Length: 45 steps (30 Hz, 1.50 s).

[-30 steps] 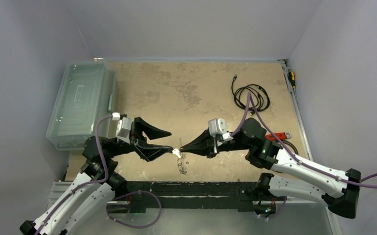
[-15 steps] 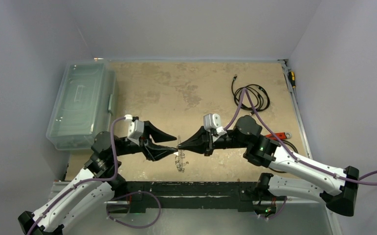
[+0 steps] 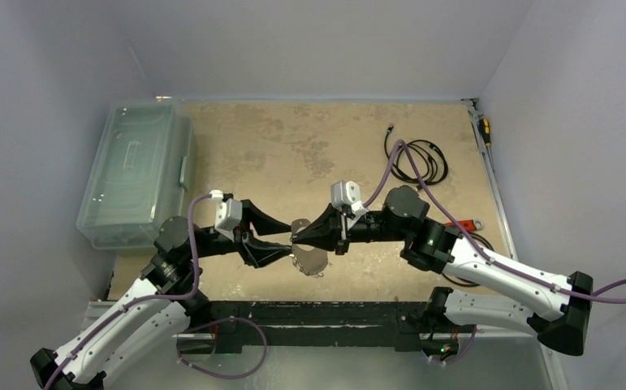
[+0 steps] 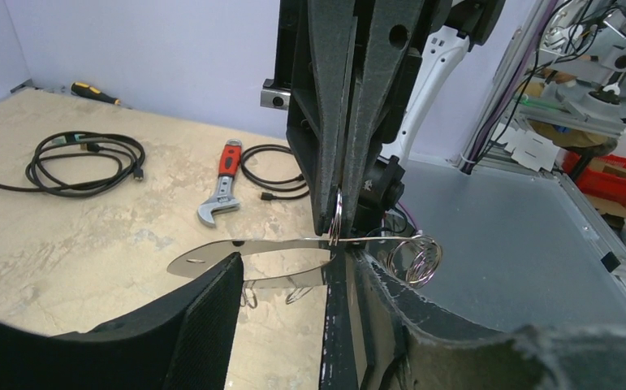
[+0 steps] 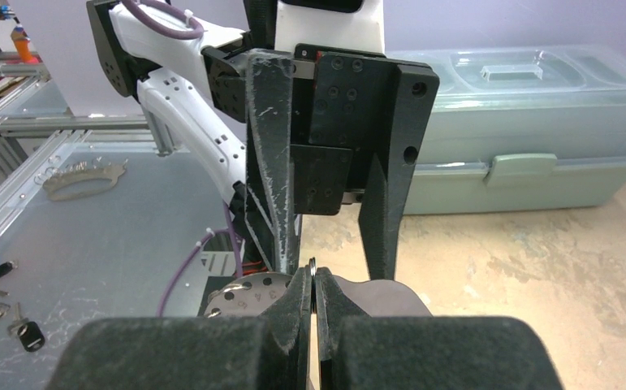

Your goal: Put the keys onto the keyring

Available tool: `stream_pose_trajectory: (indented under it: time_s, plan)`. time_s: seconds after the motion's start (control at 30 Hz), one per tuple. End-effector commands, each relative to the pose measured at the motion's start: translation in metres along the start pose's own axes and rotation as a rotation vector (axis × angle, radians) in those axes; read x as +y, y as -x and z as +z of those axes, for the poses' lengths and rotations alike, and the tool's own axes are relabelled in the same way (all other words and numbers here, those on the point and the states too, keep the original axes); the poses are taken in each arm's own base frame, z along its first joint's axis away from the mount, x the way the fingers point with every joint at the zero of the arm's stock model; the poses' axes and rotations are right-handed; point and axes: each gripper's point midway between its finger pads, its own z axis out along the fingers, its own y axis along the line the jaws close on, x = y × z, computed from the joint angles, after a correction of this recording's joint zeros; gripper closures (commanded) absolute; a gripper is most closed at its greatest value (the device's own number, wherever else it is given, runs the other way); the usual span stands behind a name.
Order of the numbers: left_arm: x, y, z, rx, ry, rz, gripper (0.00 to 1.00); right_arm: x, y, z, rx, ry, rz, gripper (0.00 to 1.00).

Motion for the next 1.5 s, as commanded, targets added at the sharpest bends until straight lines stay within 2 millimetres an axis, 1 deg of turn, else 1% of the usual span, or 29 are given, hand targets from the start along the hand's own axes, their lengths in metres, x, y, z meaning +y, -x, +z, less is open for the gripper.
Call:
stream_pose_trajectory:
  time_s: [0.0,0.17,0.33,0.63,0.7,0.77,0.83,0.9,0.97,1.03,1.13,1.17,1.27,1.37,1.4,1.43,1.47]
  plan:
    - [0.003,0.024,0.001,-0.055,0.035,0.091,0.50,-0.006,0.010,0.005,0.025,-0.028,0.025,1.00]
    - [0.012,0.030,-0.005,-0.059,0.114,0.142,0.55,-0.006,-0.003,0.003,0.077,-0.033,0.040,1.00]
    - [0.012,0.028,-0.006,-0.057,0.116,0.146,0.56,-0.002,-0.008,0.000,0.080,-0.019,0.043,1.00]
    - [0.010,0.026,-0.006,-0.053,0.102,0.141,0.56,-0.004,-0.016,0.000,0.095,-0.027,0.049,1.00]
    - [0.013,0.027,-0.006,-0.053,0.120,0.144,0.55,-0.009,-0.018,-0.001,0.104,-0.060,0.049,1.00]
    - [0.022,0.028,-0.009,-0.041,0.177,0.157,0.55,-0.025,-0.025,-0.006,0.127,-0.157,0.046,1.00]
    - [0.034,0.026,-0.013,-0.019,0.245,0.174,0.52,-0.042,-0.038,-0.011,0.173,-0.257,0.056,1.00]
    - [0.045,0.026,-0.018,-0.004,0.314,0.182,0.51,-0.051,-0.054,-0.018,0.237,-0.316,0.067,1.00]
    - [0.055,0.029,-0.023,-0.003,0.379,0.194,0.51,-0.067,-0.075,-0.029,0.323,-0.426,0.083,1.00]
    - [0.065,0.027,-0.031,0.009,0.452,0.198,0.51,-0.078,-0.099,-0.040,0.428,-0.507,0.107,1.00]
    - [0.078,0.030,-0.044,0.010,0.556,0.212,0.51,-0.088,-0.131,-0.044,0.543,-0.572,0.149,1.00]
    - [0.082,0.031,-0.048,0.010,0.587,0.217,0.51,-0.089,-0.140,-0.045,0.578,-0.581,0.162,1.00]
    - [0.089,0.033,-0.057,0.013,0.653,0.223,0.52,-0.095,-0.160,-0.037,0.633,-0.583,0.181,1.00]
    - [0.093,0.035,-0.063,0.011,0.690,0.228,0.52,-0.101,-0.183,-0.025,0.702,-0.576,0.205,1.00]
    - [0.093,0.036,-0.064,0.009,0.701,0.230,0.53,-0.104,-0.188,-0.020,0.723,-0.575,0.206,1.00]
    - [0.094,0.036,-0.066,0.010,0.710,0.230,0.53,-0.109,-0.189,-0.014,0.728,-0.572,0.201,1.00]
    - [0.095,0.036,-0.067,0.009,0.719,0.232,0.53,-0.112,-0.196,-0.008,0.745,-0.565,0.198,1.00]
